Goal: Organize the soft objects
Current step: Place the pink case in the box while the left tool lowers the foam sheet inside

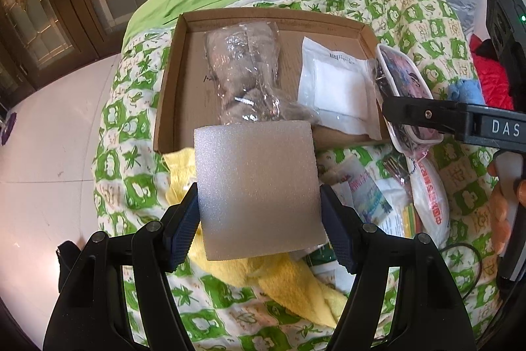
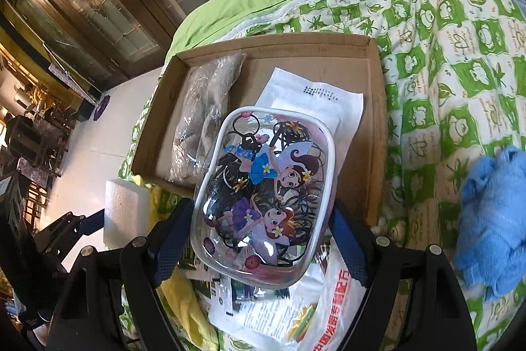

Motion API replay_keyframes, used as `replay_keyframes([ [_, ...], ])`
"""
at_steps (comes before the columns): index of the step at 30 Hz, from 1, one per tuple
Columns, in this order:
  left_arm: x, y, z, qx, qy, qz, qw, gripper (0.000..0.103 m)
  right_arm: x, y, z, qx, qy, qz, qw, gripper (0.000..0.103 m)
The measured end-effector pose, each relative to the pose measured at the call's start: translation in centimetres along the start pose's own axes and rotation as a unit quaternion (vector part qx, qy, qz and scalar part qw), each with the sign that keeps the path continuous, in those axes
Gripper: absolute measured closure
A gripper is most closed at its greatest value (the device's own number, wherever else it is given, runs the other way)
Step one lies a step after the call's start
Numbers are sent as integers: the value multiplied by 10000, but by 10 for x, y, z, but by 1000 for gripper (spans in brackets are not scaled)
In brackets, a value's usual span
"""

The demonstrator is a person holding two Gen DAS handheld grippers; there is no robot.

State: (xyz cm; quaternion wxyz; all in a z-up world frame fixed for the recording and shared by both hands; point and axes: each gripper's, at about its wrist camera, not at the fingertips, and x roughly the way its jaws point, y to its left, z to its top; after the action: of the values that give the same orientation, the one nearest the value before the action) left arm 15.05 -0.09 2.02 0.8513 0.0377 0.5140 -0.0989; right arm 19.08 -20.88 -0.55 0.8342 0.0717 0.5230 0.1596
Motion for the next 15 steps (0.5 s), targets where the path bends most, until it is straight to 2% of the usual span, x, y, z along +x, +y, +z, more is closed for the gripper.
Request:
replay_keyframes([
  [6,7,4,17,-22,-7,14,10000,33,4,-3,14,-3,-39,-4,10000,21],
  [15,19,27,64,-205,-160,58,9996,33,8,-6,36,40,-301,-27,9995,21],
])
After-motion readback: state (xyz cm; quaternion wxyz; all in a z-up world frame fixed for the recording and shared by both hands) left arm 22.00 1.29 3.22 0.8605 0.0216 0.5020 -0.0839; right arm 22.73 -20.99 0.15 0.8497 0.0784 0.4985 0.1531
